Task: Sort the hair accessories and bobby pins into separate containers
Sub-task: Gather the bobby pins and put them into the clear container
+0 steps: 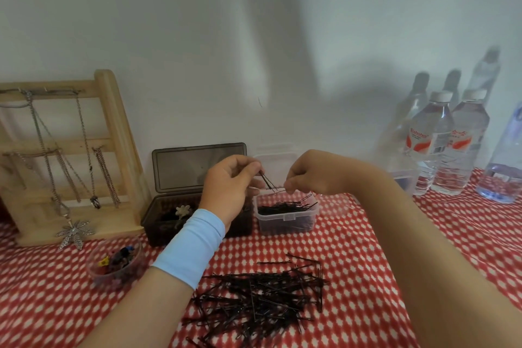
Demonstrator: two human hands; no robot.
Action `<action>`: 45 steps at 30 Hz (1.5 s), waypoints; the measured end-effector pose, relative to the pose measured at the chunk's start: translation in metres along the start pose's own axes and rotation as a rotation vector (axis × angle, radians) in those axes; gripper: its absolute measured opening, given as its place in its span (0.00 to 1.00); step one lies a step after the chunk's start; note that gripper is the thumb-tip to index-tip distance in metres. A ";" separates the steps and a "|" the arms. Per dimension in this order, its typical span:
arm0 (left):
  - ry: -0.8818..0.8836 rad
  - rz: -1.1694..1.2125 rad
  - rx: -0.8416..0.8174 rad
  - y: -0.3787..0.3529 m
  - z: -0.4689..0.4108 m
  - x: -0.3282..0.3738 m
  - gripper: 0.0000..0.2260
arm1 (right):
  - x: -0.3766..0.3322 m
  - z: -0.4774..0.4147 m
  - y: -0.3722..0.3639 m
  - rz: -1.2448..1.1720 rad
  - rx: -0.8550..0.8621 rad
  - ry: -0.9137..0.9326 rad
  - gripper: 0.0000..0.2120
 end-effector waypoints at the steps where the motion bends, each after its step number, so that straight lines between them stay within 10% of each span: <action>1: -0.029 -0.010 -0.001 -0.003 0.001 0.003 0.05 | -0.002 0.000 -0.001 0.008 -0.014 0.005 0.09; 7: -0.044 0.208 0.213 0.021 -0.003 0.004 0.05 | 0.007 0.005 -0.013 0.052 -0.194 -0.042 0.08; 16: 0.055 0.044 -0.003 0.001 0.001 -0.004 0.03 | 0.026 -0.004 -0.005 -0.034 0.006 -0.091 0.07; 22: -0.101 -0.388 -0.206 -0.023 0.008 -0.001 0.02 | 0.037 0.003 0.003 0.078 0.030 -0.197 0.05; 27: -0.247 -1.291 -0.297 -0.026 0.006 0.000 0.10 | 0.044 0.001 -0.010 0.135 -0.048 -0.253 0.07; 39: -0.077 -1.238 -0.749 -0.053 0.022 -0.021 0.20 | 0.045 0.009 0.017 0.152 0.044 -0.230 0.07; 45: -0.244 -1.033 -0.337 -0.023 0.004 0.011 0.14 | 0.022 -0.008 -0.010 0.117 0.025 -0.117 0.08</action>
Point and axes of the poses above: each hand's wrist, its own z-axis away from the middle knuckle, its own y-axis out of the back of the hand, x = y × z, the point moved 8 cm from there along -z, towards the middle knuckle, and after that the axes turned 6 degrees about -x, right-handed, at the moved point
